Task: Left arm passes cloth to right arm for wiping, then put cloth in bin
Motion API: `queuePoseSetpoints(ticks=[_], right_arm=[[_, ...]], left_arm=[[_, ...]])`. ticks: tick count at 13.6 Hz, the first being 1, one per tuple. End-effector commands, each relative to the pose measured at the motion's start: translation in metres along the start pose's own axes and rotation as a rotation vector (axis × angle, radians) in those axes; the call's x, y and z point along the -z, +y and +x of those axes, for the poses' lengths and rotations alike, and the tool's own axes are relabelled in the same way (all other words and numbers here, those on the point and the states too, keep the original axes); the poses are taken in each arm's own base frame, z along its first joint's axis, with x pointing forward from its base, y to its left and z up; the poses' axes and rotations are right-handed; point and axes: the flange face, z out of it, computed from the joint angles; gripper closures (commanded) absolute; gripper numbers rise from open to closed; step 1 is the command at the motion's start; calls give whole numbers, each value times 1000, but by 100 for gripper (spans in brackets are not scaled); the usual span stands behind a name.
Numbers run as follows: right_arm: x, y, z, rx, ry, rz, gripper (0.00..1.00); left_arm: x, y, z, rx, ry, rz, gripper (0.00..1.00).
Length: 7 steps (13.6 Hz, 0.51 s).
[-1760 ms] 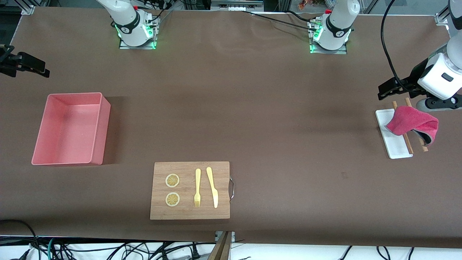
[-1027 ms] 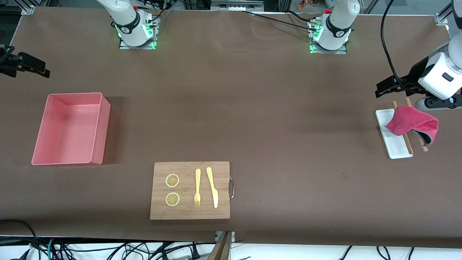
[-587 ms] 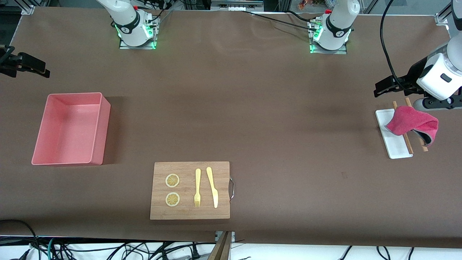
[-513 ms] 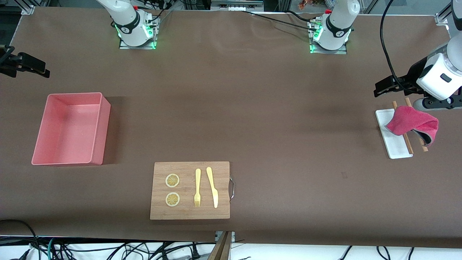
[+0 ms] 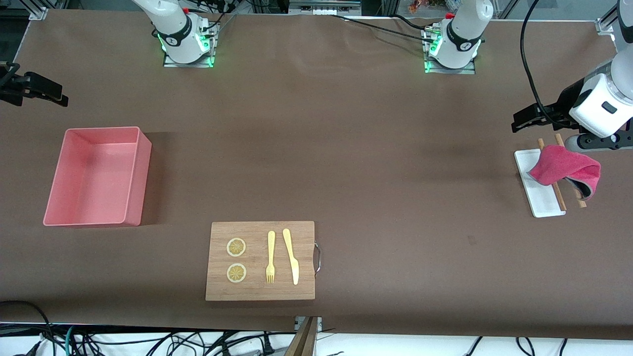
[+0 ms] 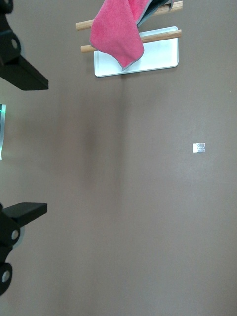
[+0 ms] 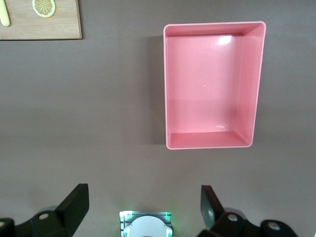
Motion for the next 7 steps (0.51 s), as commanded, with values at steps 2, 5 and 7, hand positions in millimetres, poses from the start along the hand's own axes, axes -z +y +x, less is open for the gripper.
queuePoseSetpoints(ticks=[2, 5, 7], right_arm=[[3, 3, 0, 12, 7, 17, 0], [3, 3, 0, 12, 7, 17, 0], [3, 5, 0, 9, 7, 18, 0]], left_arm=[[-1, -1, -2, -11, -13, -14, 0], [-4, -7, 0, -4, -17, -15, 0], [-8, -14, 5, 7, -17, 3, 0]])
